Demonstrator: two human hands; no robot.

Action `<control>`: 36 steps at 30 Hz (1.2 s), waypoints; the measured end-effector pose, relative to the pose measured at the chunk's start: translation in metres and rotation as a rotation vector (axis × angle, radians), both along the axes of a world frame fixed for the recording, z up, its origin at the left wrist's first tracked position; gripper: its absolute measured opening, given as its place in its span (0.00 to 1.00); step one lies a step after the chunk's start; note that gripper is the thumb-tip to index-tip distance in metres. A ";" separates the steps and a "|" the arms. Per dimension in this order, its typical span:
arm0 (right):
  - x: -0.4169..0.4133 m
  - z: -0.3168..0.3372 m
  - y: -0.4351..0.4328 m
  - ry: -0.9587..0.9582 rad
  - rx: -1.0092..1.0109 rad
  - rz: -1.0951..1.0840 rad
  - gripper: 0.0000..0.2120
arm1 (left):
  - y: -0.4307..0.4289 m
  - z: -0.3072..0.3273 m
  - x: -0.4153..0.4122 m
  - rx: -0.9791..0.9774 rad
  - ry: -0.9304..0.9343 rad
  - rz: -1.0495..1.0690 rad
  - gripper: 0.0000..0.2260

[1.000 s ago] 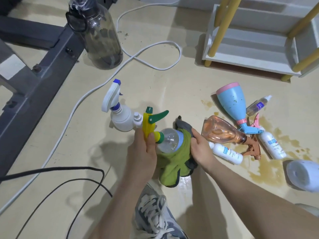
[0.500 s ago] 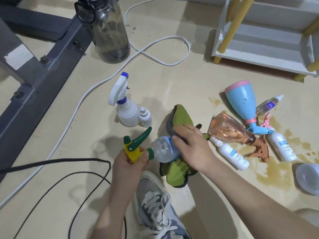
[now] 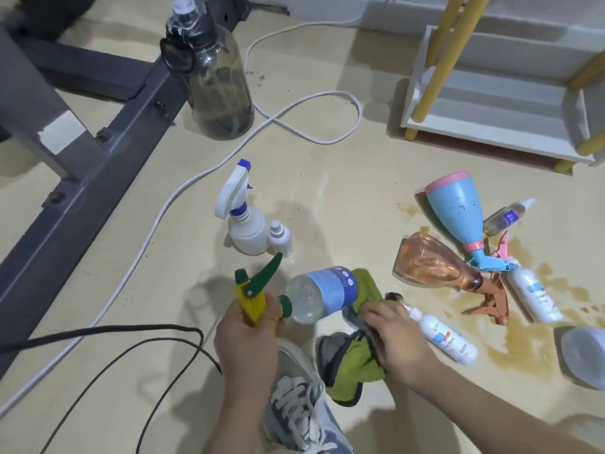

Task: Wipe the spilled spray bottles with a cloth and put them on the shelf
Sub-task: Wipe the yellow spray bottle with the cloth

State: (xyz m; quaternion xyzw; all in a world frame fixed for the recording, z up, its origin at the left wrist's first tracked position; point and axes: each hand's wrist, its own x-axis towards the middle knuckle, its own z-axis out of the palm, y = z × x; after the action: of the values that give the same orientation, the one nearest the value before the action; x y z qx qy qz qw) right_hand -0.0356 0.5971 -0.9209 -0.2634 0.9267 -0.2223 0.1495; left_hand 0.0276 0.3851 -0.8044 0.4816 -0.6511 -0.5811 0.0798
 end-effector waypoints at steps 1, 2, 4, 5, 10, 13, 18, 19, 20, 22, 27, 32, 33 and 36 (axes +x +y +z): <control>0.005 0.000 0.007 -0.004 -0.037 0.025 0.13 | 0.002 0.004 -0.005 -0.033 0.010 -0.022 0.09; 0.007 0.004 0.011 -0.045 -0.079 0.008 0.14 | 0.004 0.010 -0.011 -0.083 0.012 -0.075 0.09; 0.004 0.023 0.013 -0.201 -0.210 -0.168 0.17 | 0.005 0.030 -0.026 -0.202 0.018 -0.181 0.08; 0.001 0.034 0.011 -0.273 -0.297 -0.303 0.18 | 0.005 0.042 -0.035 -0.253 0.033 -0.215 0.08; -0.025 0.081 -0.002 -0.568 -0.758 -0.849 0.08 | 0.003 0.095 -0.099 -0.521 0.106 -0.383 0.05; -0.032 0.098 -0.008 -0.679 -0.840 -0.903 0.07 | -0.001 0.098 -0.145 -0.769 -0.035 -0.530 0.06; -0.037 0.112 -0.010 -0.755 -0.858 -0.891 0.08 | -0.020 0.064 -0.200 -0.849 -0.258 -0.660 0.06; -0.037 0.114 -0.010 -0.784 -0.862 -0.890 0.09 | -0.023 0.055 -0.204 -0.841 -0.271 -0.666 0.06; -0.038 0.116 -0.009 -0.810 -0.872 -0.892 0.09 | -0.025 0.046 -0.208 -0.836 -0.273 -0.662 0.06; -0.040 0.121 -0.008 -0.853 -0.879 -0.884 0.09 | -0.026 0.035 -0.213 -0.840 -0.273 -0.629 0.08; -0.048 0.136 -0.003 -0.667 -0.683 -0.702 0.05 | -0.020 0.035 -0.222 -0.838 -0.317 -0.655 0.12; -0.049 0.178 0.014 -0.517 -0.511 -0.455 0.07 | -0.004 0.093 -0.198 -0.897 -0.382 -0.724 0.20; -0.047 0.195 0.019 -0.539 -0.521 -0.417 0.09 | 0.003 0.112 -0.188 -0.863 -0.314 -0.788 0.23; -0.038 0.263 0.036 -0.662 -0.658 -0.325 0.11 | 0.035 0.177 -0.146 -0.432 -0.172 -1.198 0.26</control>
State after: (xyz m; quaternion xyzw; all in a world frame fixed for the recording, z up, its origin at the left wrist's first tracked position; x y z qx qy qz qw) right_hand -0.0731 0.6329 -0.6578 -0.0639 0.7393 -0.5953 0.3081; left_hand -0.1185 0.4200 -0.6278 0.0523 -0.9138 -0.3400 -0.2161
